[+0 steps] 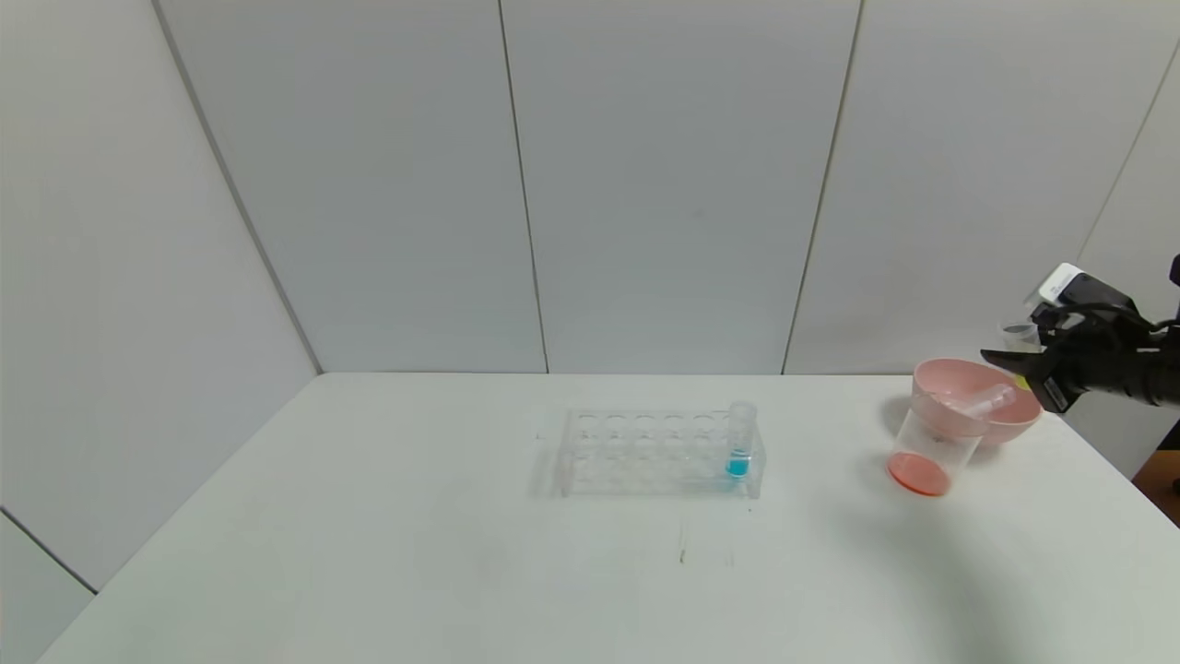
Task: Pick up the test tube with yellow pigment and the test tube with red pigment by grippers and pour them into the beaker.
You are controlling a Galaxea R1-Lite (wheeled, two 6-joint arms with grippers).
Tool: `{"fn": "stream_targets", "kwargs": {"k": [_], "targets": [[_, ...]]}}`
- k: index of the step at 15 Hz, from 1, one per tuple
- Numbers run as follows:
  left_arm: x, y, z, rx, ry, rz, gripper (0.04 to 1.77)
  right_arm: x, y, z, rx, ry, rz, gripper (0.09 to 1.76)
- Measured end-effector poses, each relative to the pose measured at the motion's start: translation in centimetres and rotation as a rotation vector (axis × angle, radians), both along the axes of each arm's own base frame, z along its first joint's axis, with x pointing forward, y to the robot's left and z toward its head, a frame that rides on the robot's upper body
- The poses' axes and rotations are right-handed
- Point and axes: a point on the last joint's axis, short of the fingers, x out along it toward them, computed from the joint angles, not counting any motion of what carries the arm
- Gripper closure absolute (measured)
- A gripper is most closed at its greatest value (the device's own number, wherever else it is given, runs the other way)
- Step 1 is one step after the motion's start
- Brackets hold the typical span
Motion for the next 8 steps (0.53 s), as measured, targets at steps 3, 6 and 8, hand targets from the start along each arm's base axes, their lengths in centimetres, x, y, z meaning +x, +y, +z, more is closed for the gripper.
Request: {"fn": "stream_targets", "kwargs": {"k": [3, 6, 8], "targets": [[0.0, 0.0, 0.0, 0.0, 0.0, 0.0, 0.05, -0.1, -1.1, -0.7, -0.053, -0.005, 0.049, 1.29], [0.0, 0.0, 0.0, 0.0, 0.0, 0.0, 0.05, 0.0, -1.5, -0.7, -0.074, -0.027, 0.061, 1.29], [0.0, 0.0, 0.0, 0.0, 0.0, 0.0, 0.05, 0.1, -1.5, -0.6, -0.08, -0.044, 0.085, 1.29]]}}
